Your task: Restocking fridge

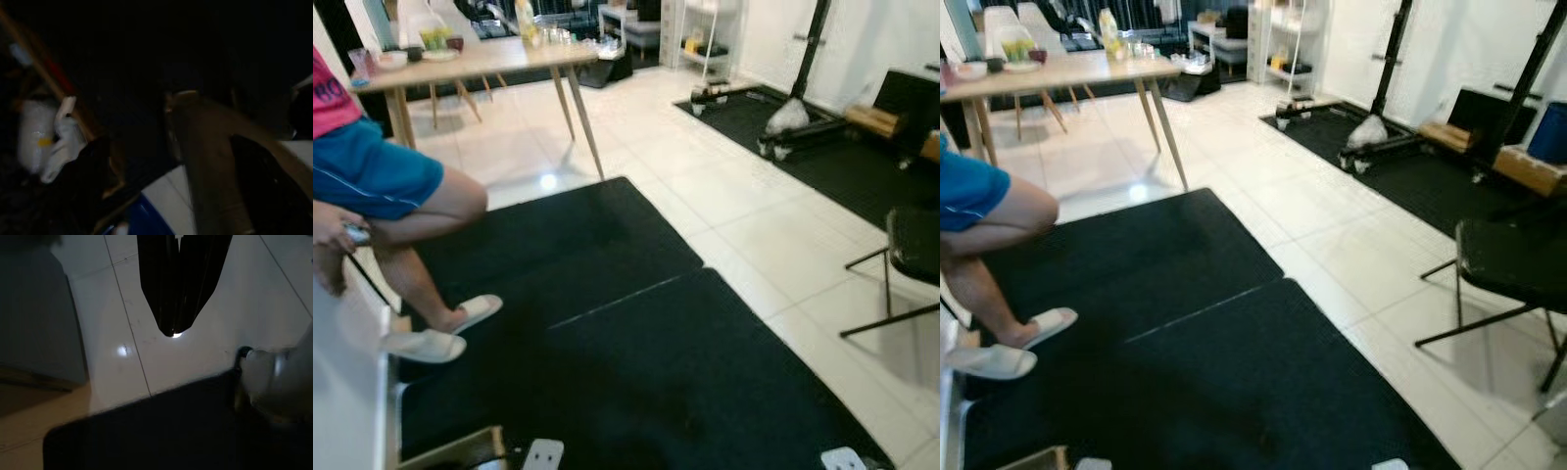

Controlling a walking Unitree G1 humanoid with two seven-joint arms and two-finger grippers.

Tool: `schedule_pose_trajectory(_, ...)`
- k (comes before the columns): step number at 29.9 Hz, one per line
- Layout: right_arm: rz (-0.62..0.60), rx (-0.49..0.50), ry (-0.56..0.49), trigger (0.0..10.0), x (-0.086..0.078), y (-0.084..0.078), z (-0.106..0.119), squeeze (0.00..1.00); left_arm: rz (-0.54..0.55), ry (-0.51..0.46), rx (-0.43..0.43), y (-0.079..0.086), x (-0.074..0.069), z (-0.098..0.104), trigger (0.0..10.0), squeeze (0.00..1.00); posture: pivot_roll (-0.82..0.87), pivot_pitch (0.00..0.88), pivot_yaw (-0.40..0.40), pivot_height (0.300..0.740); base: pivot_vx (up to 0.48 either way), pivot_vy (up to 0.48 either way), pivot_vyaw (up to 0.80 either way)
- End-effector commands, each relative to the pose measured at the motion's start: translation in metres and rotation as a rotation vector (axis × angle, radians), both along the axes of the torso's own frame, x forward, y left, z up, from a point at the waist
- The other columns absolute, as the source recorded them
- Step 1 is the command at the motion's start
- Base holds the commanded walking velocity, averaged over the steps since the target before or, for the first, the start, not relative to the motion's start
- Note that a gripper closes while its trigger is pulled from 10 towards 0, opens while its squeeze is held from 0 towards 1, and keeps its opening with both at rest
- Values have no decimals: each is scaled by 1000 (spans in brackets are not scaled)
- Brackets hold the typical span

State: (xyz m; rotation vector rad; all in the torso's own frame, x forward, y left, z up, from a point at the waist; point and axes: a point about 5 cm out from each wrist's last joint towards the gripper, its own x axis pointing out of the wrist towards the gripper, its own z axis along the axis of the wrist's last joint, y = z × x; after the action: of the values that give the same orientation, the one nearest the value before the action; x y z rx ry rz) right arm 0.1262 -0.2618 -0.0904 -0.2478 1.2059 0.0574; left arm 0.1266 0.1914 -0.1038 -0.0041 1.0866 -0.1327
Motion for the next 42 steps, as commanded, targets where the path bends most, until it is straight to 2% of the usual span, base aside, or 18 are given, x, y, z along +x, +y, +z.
schedule_pose_trajectory(1, 7, -11, 4, 10000, 0, -3, 1, 0, 21, 28, -13, -3, -7, -3, 10000, 0, -36, 0, -26, 740, 0, 0, 0)
schedule_pose_trajectory(12, 8, -10, 4, 10000, 0, -3, 1, 0, 20, 29, -6, -3, -7, -3, 10000, 0, -35, 0, -26, 740, 0, 0, 0)
schedule_pose_trajectory(16, 18, -6, 7, 10000, -2, -1, 0, 0, -17, 14, -12, -5, -4, -2, 10000, 0, -33, 0, -26, 740, 299, 0, 0)
schedule_pose_trajectory(42, 36, 0, 7, 10000, 1, 3, -1, 0, -38, 1, -14, -5, 0, -1, 10000, 0, -27, 0, -25, 740, 342, 0, 0)
